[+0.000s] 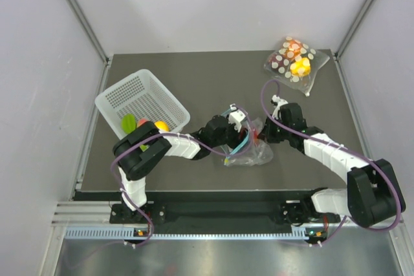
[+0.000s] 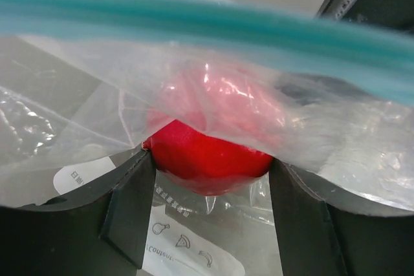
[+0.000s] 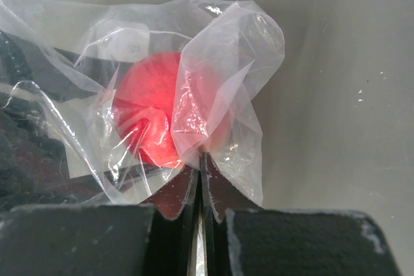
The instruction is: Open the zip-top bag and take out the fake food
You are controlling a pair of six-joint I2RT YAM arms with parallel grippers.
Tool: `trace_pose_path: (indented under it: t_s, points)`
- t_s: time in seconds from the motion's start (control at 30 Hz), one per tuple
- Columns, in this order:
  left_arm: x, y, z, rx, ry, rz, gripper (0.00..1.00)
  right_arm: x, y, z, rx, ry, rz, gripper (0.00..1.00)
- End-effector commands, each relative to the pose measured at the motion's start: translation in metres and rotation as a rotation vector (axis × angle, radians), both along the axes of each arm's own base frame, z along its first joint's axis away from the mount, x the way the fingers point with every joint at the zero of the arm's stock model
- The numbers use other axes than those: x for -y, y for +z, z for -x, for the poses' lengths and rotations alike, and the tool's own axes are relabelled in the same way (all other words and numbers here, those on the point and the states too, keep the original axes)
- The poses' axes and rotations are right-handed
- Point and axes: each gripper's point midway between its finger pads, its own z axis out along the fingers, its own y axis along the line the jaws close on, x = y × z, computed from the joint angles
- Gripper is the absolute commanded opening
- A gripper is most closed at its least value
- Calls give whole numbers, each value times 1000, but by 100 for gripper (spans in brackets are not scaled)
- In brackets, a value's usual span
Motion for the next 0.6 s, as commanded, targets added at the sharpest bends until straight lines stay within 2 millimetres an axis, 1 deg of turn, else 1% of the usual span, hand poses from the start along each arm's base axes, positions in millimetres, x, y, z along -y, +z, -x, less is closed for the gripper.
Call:
trace_pose_path:
  t_s: [0.0,0.03,0.07,0.1,0.13,0.17,0.2,0.23,0.27,0.3,0.33,0.4,0.43,0.5,0.53,0.57]
  points:
    - [6,21,15,32,-58,73,23,-3,15,-13,57,-19,-20,0]
    - [3,28,16,38,-54,81,23,-1,17,-14,65,-25,-13,0]
    - [-1,28,20,34,-55,79,23,0,18,-16,69,-30,-5,0]
    - [-8,23,26,18,-53,68,23,3,20,-18,77,-40,5,0]
    - [-12,24,29,13,-52,67,23,4,19,-19,75,-44,11,0]
    - [-14,35,32,24,-56,84,23,5,21,-22,83,-49,14,0]
    - [-20,29,37,-1,-54,64,23,7,21,-23,83,-58,20,0]
    - [-22,38,39,2,-55,73,23,8,19,-25,79,-60,25,0]
    - [-24,40,42,-7,-56,70,23,9,18,-26,78,-65,30,0]
    - [-29,38,48,-33,-55,68,23,10,17,-28,81,-70,32,0]
    - [-32,49,50,-27,-50,90,23,11,13,-28,71,-74,37,0]
    - [-41,51,56,-42,-33,101,23,12,9,-30,68,-78,40,0]
    - [-46,59,60,-40,-31,107,23,12,7,-30,61,-81,40,0]
    - [-51,62,66,-52,-37,98,24,13,6,-32,59,-83,40,0]
    - [-53,69,69,-47,-42,104,24,13,6,-33,62,-82,40,0]
    - [-57,64,74,-69,-53,81,24,13,6,-33,60,-84,41,0]
